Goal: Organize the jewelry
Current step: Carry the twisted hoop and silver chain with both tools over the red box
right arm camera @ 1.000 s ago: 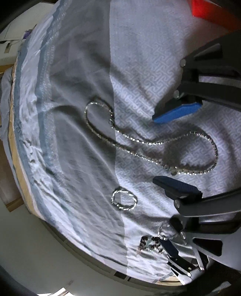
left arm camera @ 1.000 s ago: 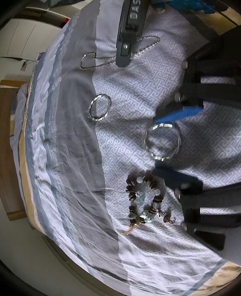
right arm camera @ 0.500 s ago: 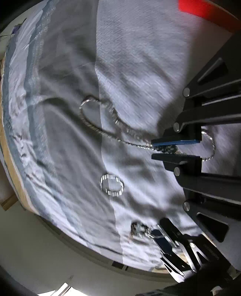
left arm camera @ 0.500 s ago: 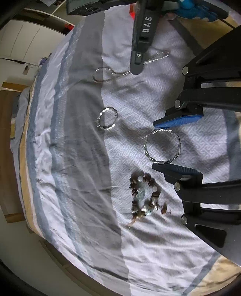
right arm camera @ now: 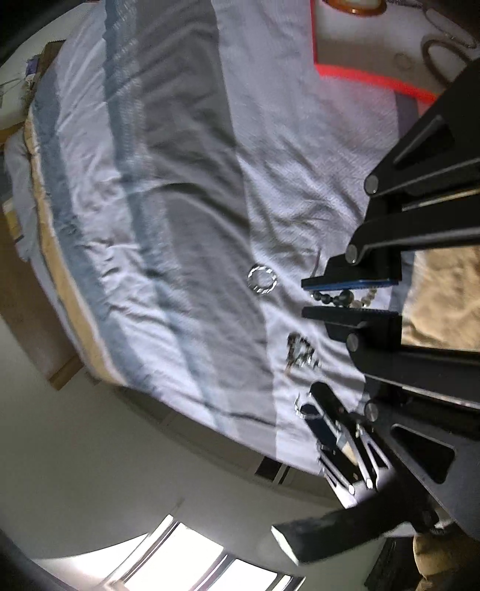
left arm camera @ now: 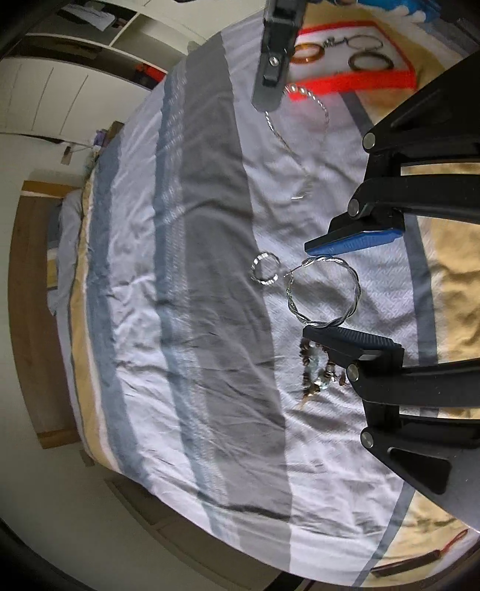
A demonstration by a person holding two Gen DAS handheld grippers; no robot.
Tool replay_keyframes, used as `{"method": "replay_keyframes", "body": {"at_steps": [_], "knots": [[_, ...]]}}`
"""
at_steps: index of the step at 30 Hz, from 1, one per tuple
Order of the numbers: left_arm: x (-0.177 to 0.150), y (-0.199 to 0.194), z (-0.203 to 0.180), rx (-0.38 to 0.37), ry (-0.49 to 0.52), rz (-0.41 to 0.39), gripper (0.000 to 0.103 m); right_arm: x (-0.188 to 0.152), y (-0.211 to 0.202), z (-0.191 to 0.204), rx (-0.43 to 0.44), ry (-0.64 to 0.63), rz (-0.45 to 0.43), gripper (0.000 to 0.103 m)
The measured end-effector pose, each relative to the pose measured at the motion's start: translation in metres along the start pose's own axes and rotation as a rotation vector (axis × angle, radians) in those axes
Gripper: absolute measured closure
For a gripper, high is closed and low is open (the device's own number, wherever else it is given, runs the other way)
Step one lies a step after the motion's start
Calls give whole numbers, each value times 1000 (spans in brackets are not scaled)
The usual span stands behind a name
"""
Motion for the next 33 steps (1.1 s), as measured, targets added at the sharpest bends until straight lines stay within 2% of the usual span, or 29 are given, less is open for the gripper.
{"method": "replay_keyframes", "body": {"at_steps": [9,18,24,33], "knots": [[21,-56,-52,-61,82,-45,65,7,-103,5,7,12,-112,96],[35,-87,-128,-157,206,-87,65,4,-180,-33,-82,70,-209,96],[35,-81,-180,-204,289,-95,65,-9,-198,-77,-153,121,-211,96],[21,-45,-252,-265,403,-56,65,-40,-190,-149,-243,207,-159,96]]}}
Point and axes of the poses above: each gripper's, at about its wrist camera, not at the fingertips, and y roughly the way its jaws point, z to its left, x to its top, the point moved 7 cm from there along y, roughly the way its jaws point, and after that the axes turned 4 degrees about z, right-handed, at the moved point
